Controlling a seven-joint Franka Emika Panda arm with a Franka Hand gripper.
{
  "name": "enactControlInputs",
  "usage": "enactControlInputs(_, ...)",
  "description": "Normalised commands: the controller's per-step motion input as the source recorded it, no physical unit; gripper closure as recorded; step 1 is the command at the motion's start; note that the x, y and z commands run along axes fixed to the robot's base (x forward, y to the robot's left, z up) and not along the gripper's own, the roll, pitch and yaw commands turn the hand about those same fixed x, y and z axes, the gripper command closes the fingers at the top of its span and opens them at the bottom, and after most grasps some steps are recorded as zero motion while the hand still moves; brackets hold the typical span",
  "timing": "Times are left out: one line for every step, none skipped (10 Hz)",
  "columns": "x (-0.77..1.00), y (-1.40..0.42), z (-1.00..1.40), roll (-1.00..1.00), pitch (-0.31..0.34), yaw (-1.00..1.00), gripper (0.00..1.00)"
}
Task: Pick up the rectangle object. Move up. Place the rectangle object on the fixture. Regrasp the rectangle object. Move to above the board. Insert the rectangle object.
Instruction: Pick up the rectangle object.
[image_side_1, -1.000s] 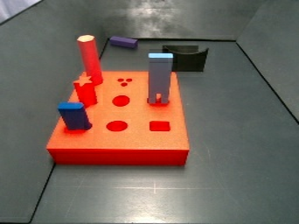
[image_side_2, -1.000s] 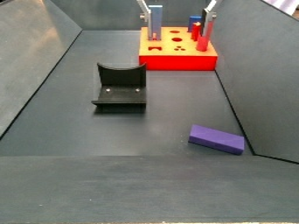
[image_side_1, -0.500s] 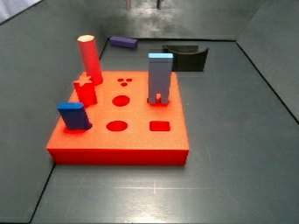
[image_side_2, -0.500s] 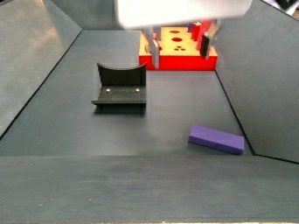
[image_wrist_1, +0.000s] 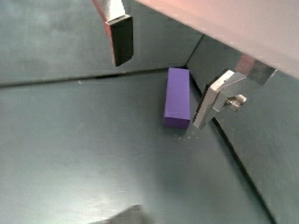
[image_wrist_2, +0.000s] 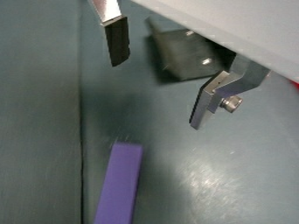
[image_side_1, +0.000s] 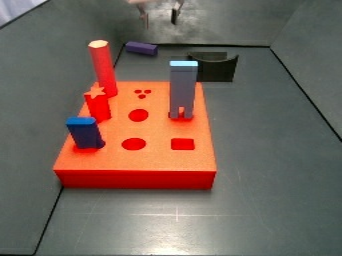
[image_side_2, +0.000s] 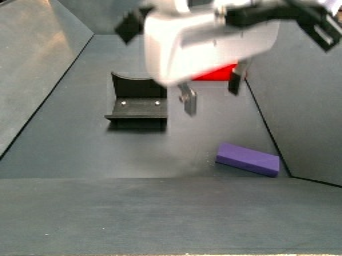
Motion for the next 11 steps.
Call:
enactControlInputs(-0.19,0.44,-0.42,0.01,-0.021,0.71,0.0)
enactControlInputs(-0.19,0.44,-0.43,0.0,-0.034,0.71,0.0)
enactControlInputs(-0.22,0.43,-0.48,0.0,-0.057,0.73,0.0)
enactControlInputs(-0.23,0.42,-0.5,0.0,-0.059,0.75,0.0)
enactControlInputs(-0.12,0.35,-0.55,0.0,0.0,0.62,0.0)
enactControlInputs(-0.13,0.15,-0.62,0.0,-0.041,0.47,0.0)
enactControlInputs(-0.2,-0.04,-0.54,0.0,-0.121,0.25,0.0)
enactControlInputs(-0.1,-0.27,-0.25,0.0,-0.227,0.15,0.0)
enactControlInputs(-0.06,-0.34,-0.08,0.07,-0.211,0.13,0.0)
enactControlInputs(0.0,-0.28,-0.03,0.09,-0.02,0.1,0.0)
enactControlInputs(-0.32,-0.19,-0.06,0.09,0.0,0.05,0.0)
